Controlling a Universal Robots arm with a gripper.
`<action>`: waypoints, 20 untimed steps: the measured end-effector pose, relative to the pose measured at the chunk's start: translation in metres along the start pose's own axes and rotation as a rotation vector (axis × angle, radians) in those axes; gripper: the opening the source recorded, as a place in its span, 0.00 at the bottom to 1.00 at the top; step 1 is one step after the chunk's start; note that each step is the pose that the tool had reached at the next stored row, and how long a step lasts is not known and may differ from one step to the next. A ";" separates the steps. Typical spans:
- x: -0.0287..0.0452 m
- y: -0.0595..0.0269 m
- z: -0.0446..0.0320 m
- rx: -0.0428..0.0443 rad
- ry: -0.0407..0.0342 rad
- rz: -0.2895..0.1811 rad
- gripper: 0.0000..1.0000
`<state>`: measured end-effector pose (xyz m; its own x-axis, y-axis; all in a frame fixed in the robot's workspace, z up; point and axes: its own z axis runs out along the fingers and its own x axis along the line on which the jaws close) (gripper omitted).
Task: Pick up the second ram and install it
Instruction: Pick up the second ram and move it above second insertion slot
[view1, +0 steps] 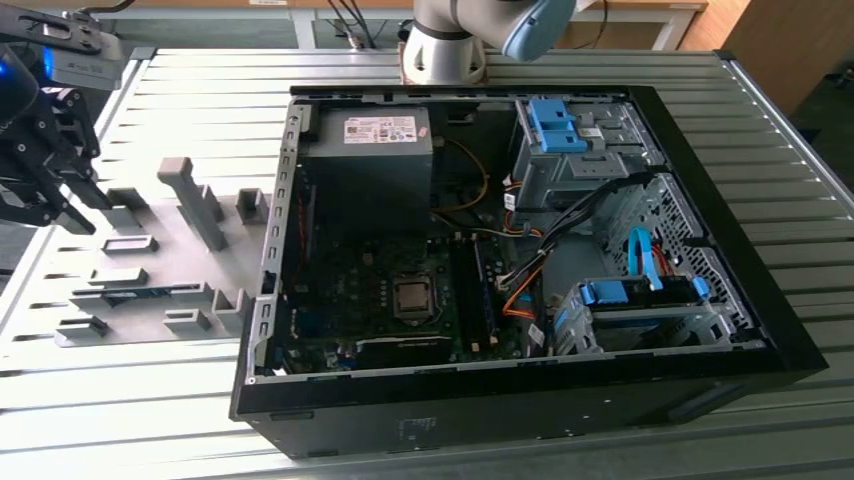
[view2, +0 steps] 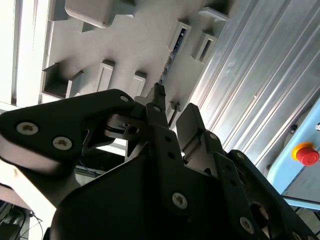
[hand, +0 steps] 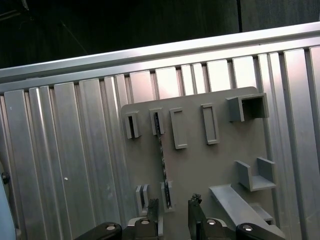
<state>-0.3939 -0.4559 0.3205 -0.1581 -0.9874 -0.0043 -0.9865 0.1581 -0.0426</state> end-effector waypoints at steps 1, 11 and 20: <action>0.0000 0.0000 0.0000 0.0000 0.0000 0.000 0.37; 0.0001 0.0006 0.0029 0.0105 -0.0017 0.000 0.37; 0.0002 0.0009 0.0056 0.0150 -0.0024 0.000 0.37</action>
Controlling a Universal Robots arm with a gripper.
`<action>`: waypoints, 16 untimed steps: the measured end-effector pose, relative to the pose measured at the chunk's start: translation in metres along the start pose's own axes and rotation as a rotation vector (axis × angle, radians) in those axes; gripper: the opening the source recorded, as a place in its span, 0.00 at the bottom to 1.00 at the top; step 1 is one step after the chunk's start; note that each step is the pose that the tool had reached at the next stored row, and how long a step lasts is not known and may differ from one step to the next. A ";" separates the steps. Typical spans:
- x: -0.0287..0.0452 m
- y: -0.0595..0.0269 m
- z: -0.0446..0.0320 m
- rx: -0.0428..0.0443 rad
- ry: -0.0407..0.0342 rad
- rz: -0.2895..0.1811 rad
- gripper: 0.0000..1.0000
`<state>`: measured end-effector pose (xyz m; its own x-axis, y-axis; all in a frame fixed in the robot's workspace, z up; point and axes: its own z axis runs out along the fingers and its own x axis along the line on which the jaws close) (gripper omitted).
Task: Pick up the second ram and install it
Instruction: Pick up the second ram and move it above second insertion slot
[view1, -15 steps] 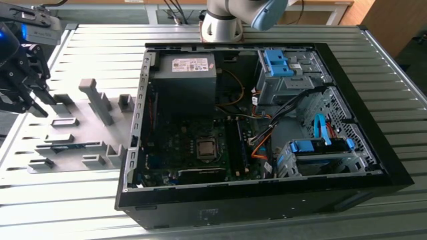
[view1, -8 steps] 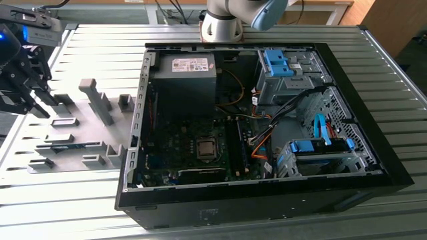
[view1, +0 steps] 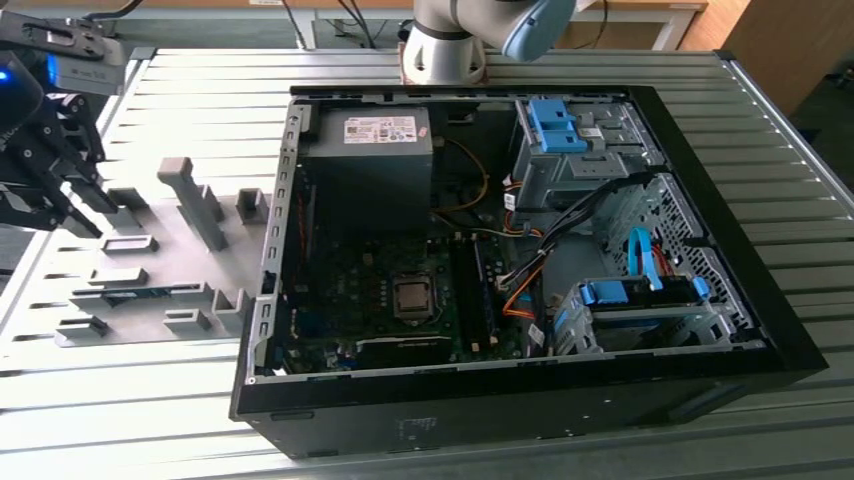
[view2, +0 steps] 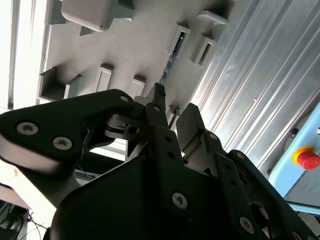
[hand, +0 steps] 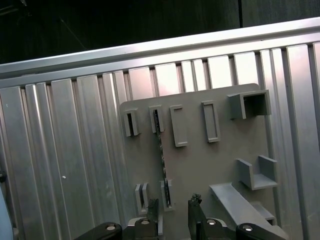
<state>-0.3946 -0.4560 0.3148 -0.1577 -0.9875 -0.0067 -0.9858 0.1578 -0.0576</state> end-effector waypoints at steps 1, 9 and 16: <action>0.0002 0.0001 0.0005 0.0006 -0.0002 0.000 0.37; 0.0024 0.0011 0.0095 -0.0023 0.0005 -0.003 0.37; 0.0041 0.0019 0.0203 -0.0132 0.0021 -0.005 0.37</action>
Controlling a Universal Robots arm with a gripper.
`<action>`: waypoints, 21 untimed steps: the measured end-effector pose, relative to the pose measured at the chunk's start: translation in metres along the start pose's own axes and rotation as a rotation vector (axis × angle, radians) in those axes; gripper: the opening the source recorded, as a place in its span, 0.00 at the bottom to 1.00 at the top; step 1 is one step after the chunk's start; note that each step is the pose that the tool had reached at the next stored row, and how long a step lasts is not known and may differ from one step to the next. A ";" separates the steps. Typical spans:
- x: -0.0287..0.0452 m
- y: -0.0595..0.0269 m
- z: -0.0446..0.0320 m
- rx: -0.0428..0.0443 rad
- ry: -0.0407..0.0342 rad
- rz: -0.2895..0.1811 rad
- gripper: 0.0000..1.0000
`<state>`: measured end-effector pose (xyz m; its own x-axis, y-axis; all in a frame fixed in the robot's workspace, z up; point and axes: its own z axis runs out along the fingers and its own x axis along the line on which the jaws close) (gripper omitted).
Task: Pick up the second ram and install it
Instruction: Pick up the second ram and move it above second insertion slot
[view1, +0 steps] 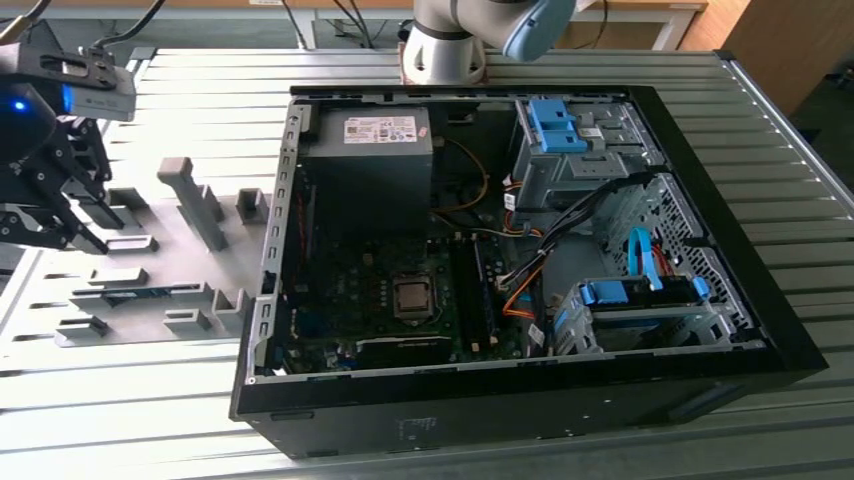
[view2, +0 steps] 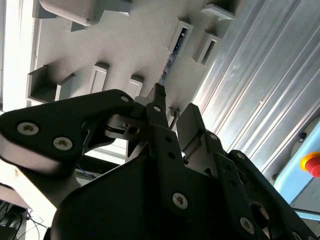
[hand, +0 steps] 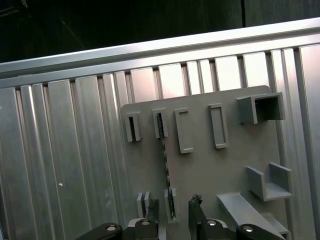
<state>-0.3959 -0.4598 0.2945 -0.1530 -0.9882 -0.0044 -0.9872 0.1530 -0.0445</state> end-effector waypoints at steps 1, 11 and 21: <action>0.0000 0.0000 0.0000 -0.0001 0.0001 0.000 0.37; 0.0000 0.0000 0.0002 0.0000 -0.0001 0.000 0.37; 0.0002 0.0012 0.0013 -0.0060 -0.0011 -0.022 0.37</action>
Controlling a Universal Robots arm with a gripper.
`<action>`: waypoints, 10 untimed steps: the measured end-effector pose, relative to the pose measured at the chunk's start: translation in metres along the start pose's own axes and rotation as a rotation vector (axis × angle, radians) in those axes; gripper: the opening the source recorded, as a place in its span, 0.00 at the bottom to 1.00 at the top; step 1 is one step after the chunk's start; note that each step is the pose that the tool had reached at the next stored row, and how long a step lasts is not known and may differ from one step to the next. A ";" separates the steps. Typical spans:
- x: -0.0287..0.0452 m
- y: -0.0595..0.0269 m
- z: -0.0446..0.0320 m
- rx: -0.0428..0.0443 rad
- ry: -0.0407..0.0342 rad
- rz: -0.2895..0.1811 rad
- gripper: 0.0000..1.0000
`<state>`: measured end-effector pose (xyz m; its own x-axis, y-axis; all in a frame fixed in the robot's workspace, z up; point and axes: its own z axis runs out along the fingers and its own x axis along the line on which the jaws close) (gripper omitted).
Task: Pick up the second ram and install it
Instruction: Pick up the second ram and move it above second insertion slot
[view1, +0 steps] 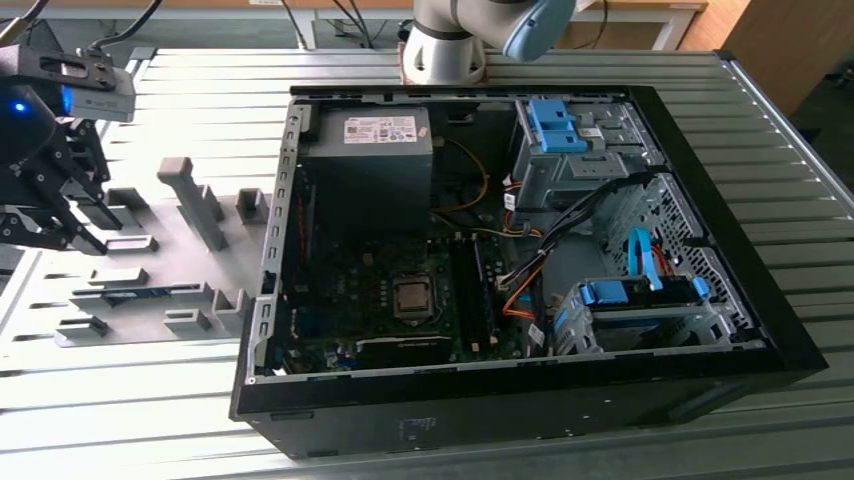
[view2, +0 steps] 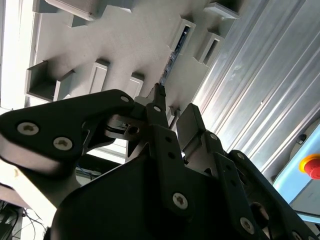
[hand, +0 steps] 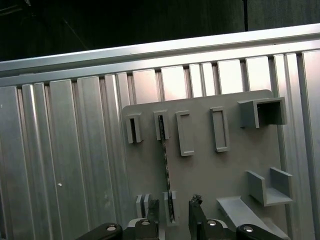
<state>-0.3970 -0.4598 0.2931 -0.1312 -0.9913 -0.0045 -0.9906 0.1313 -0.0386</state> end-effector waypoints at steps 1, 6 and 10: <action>0.0000 0.0000 0.0000 0.0000 0.0000 0.000 0.37; 0.0000 0.0000 0.0001 0.0000 -0.0002 -0.003 0.37; 0.0000 0.0000 0.0001 0.0000 -0.0002 -0.003 0.37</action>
<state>-0.3971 -0.4598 0.2930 -0.1284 -0.9917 -0.0046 -0.9910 0.1285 -0.0387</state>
